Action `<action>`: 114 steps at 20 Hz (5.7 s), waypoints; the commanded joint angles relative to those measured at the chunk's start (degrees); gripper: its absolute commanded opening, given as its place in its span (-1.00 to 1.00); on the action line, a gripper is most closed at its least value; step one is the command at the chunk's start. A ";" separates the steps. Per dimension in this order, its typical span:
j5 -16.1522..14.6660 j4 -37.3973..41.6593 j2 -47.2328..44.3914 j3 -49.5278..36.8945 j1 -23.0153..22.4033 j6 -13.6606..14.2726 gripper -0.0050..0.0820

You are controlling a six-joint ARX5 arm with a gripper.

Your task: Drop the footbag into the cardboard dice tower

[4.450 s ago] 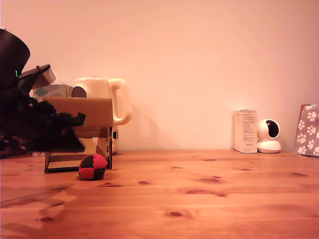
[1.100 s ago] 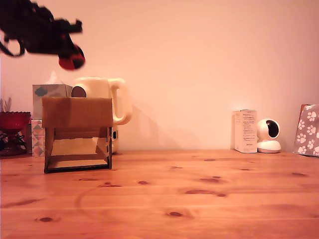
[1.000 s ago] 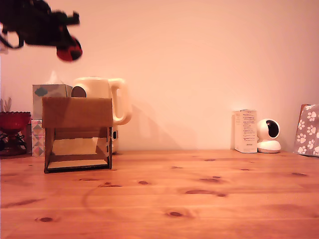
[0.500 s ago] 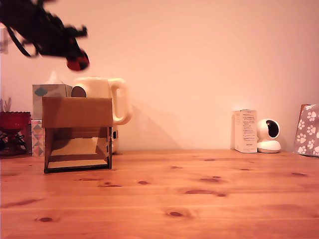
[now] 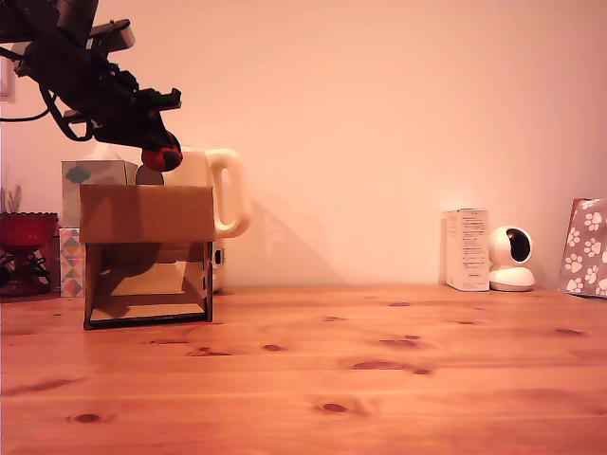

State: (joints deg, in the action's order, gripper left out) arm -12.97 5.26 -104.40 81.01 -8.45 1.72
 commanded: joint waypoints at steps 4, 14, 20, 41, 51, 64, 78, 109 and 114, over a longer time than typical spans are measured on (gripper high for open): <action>-0.07 0.11 -1.42 0.98 0.48 1.38 -0.63; -0.07 -3.50 -1.22 1.55 0.50 1.40 0.74; -0.87 -14.62 3.48 1.88 0.02 1.77 -0.70; -10.25 -12.20 15.96 -17.88 -4.44 0.63 -0.94; -8.96 14.86 27.41 -47.82 -5.49 -3.91 -0.94; -7.93 18.34 27.52 -54.14 -5.62 -5.75 -0.94; -5.38 34.80 16.74 -53.37 -5.62 -6.08 -0.94; -0.61 29.27 -11.56 -30.10 -7.85 -4.26 0.91; -0.07 26.49 -12.61 -28.41 -7.85 -4.26 -0.13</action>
State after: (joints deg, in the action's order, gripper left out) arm -13.19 31.44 -115.68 52.27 -16.10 -2.81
